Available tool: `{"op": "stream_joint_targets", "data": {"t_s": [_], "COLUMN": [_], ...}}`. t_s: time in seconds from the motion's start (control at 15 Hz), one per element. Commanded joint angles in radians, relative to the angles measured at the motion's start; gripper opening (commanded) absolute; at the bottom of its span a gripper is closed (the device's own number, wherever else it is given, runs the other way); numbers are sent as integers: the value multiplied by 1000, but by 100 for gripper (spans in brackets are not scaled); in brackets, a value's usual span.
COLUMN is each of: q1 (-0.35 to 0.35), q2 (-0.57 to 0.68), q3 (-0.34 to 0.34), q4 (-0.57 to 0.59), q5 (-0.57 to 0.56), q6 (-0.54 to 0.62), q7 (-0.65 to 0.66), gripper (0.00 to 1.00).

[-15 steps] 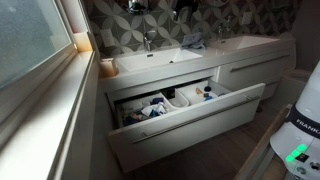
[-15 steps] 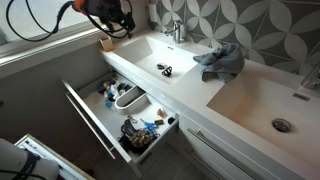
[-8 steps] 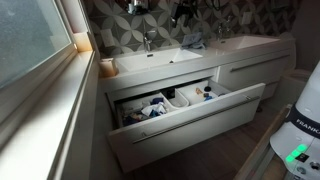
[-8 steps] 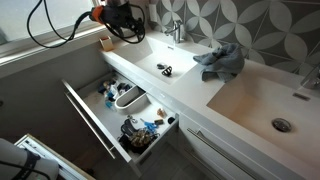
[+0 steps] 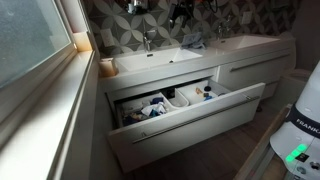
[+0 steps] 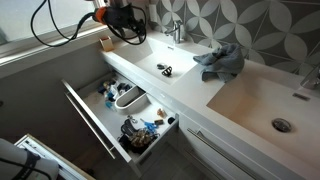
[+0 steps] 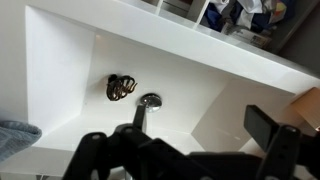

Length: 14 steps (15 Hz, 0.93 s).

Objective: Put the black object on the top of the sink

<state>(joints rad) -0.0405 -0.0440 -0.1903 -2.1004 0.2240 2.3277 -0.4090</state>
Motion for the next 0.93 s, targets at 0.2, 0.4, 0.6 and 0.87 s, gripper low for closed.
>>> {"op": "stream_joint_targets", "data": {"t_s": [0.2,0.4,0.6,0.87], "q1": [-63,-111,-159,-204], "q2": [293,419,526,641], "q3": [56,103,145,185], "q4": [231,328,414,516], "q5": [203,234,211,170], "q6": [20,89,140,168], "q7": [-27,-23,-11,2], "gripper": [100,100,100,100]}}
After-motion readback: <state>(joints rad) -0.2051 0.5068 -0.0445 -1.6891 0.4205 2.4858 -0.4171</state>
